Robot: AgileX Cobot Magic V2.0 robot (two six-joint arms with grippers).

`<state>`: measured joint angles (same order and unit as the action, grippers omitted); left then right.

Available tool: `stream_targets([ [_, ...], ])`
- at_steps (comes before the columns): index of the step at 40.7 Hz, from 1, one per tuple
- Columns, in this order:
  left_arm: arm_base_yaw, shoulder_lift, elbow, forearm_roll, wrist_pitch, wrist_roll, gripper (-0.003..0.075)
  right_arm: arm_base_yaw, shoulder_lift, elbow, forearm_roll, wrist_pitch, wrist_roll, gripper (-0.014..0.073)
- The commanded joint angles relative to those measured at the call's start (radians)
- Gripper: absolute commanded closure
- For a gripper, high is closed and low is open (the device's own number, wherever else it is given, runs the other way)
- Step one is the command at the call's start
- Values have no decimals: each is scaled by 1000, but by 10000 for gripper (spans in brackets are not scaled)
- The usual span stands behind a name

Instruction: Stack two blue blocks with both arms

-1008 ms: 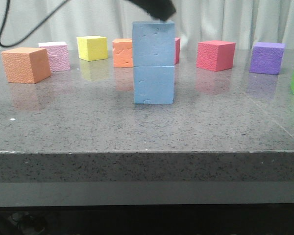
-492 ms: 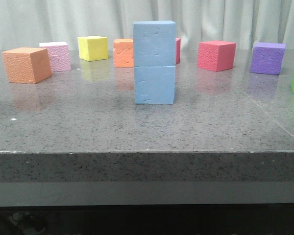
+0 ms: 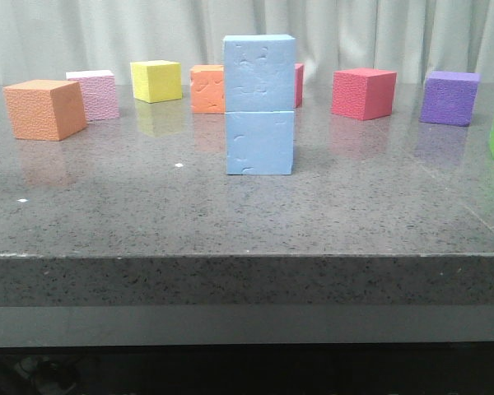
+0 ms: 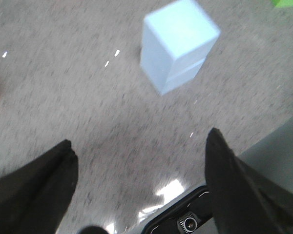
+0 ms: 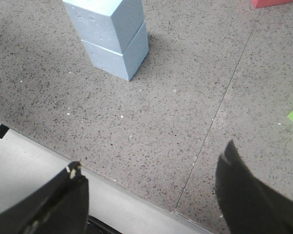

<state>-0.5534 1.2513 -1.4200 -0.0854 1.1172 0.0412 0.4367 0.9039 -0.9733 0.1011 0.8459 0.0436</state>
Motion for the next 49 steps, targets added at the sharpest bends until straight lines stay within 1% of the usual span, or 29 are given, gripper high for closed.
stream_targets([
  [1, -6, -133, 122, 27, -122, -41, 208, -4, -6, -24, -4, -66, -1, 46],
  [4, -6, -204, 235, 32, -151, -41, 208, -4, -6, -24, -4, -52, -1, 46],
  [11, -6, -343, 431, 30, -177, -48, 208, -4, -6, -24, -4, -10, -1, 46],
  [16, -6, -409, 530, 47, -207, -48, 208, -4, -6, -24, -10, 8, -1, 46],
  [21, -6, -446, 587, 61, -268, -48, 209, -4, -6, -24, -16, 13, -1, 46],
  [23, -6, -452, 597, 63, -285, -48, 219, -4, -6, -24, -18, 13, -1, 60],
  [25, -6, -452, 596, 65, -290, -48, 260, -4, -6, -24, -20, 12, -1, 99],
  [26, -6, -452, 596, 65, -292, -48, 284, -4, -6, -24, -20, 10, -1, 134],
  [28, -6, -452, 596, 65, -296, -48, 358, -4, -6, -24, -20, 9, -1, 197],
  [30, -6, -452, 596, 65, -303, -48, 420, -4, -6, -24, -20, 9, -1, 281],
  [31, -6, -452, 596, 65, -306, -48, 471, -4, -6, -24, -20, 9, -1, 341],
  [33, -6, -452, 596, 65, -310, -48, 540, -4, -6, -24, -20, 8, -1, 420],
  [35, -6, -452, 596, 65, -312, -48, 594, -4, -6, -24, -20, 6, -1, 492],
  [39, -6, -452, 596, 65, -312, -48, 711, -4, -6, -24, -20, 3, -1, 603],
  [41, -6, -450, 596, 65, -312, -48, 738, -4, -6, -24, -20, 3, -1, 650],
  [42, -6, -450, 596, 65, -312, -48, 738, -4, -6, -24, -20, 1, -1, 666],
  [49, -6, -450, 596, 65, -310, -48, 738, -4, -6, -24, -26, 7, -1, 662],
])
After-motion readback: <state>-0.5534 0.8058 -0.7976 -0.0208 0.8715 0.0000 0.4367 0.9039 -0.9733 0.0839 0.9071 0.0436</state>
